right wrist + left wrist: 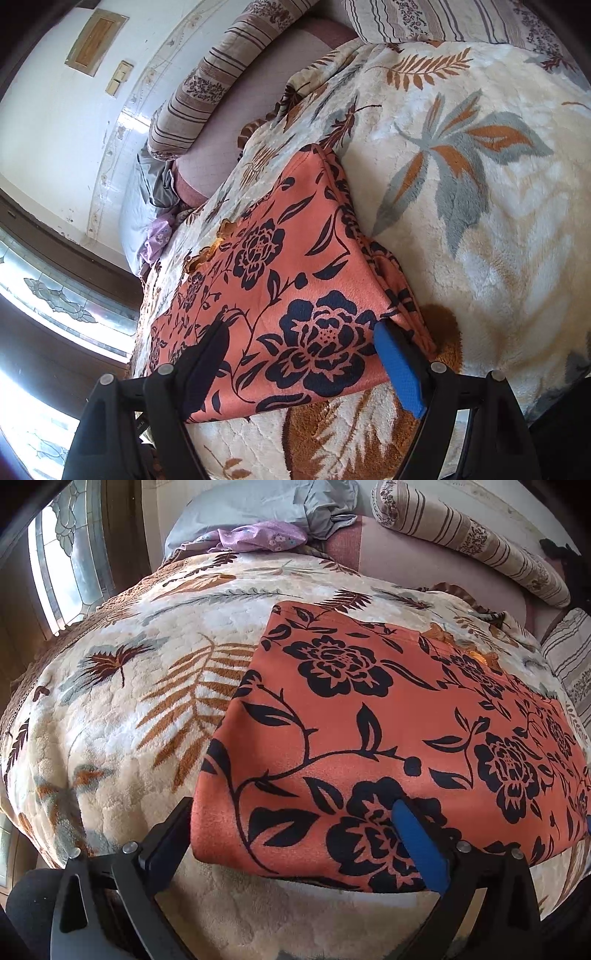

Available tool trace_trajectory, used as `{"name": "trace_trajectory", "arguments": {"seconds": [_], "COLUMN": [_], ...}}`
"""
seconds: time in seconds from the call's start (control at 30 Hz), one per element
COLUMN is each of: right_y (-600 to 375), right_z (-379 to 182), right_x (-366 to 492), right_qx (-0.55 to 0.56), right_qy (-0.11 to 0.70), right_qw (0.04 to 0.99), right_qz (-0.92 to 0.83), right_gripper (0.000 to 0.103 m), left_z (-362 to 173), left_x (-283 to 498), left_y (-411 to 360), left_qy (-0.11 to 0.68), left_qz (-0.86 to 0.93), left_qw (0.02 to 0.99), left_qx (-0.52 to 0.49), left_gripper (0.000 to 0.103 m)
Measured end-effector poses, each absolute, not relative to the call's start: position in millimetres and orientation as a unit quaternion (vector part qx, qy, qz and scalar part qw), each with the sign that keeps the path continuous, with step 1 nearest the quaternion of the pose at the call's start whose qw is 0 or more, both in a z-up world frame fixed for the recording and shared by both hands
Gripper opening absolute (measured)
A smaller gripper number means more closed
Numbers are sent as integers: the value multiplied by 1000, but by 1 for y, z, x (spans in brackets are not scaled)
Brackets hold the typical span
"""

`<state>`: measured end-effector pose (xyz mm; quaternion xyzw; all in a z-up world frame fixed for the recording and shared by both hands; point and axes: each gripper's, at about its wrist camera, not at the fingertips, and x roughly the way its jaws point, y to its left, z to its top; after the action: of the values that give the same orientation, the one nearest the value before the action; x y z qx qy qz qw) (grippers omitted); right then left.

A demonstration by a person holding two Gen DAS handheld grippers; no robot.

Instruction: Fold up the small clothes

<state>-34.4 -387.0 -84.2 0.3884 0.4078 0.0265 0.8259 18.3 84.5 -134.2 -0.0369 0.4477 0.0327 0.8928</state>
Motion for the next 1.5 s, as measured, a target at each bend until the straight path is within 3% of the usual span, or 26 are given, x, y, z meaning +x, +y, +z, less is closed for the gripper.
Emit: {"name": "trace_trajectory", "arguments": {"seconds": [0.23,0.37,0.73,0.83,0.9,0.93,1.07,1.17,1.27,1.37,1.5], "right_y": [-385,-385,-399,-398,-399,-401,-401,-399,-393,-390,-392], "right_z": [-63,-91,-99,-96,-98,-100,-103,-100,-92,-86,-92], "right_x": [-61,-69,-40,-35,-29,-28,-22,-17,-11,-6,-2], "right_qx": [429,468,503,497,497,498,497,499,472,447,441], "right_qy": [392,438,412,402,406,409,414,413,418,424,436], "right_qw": [812,767,760,769,767,765,762,762,776,787,783], "right_qz": [48,28,-5,-7,-14,-18,-23,-19,-15,-22,-44], "right_gripper": [84,84,84,78,53,51,52,63,63,50,50], "left_z": [-124,-109,-86,-75,-69,-68,-81,-101,-114,-107,-99], "left_x": [15,11,3,2,6,9,28,39,41,36,36], "left_y": [85,77,54,44,33,27,4,-11,-21,-22,-20], "left_qy": [443,416,409,400,395,395,408,436,450,437,421], "left_qz": [48,53,46,38,28,24,12,1,-1,-7,-15], "left_qw": [895,907,911,916,918,918,913,899,892,899,907], "left_qx": [-40,-42,-11,-1,10,14,23,27,38,34,24], "left_gripper": [103,103,103,103,103,103,103,103,103,103,103]}}
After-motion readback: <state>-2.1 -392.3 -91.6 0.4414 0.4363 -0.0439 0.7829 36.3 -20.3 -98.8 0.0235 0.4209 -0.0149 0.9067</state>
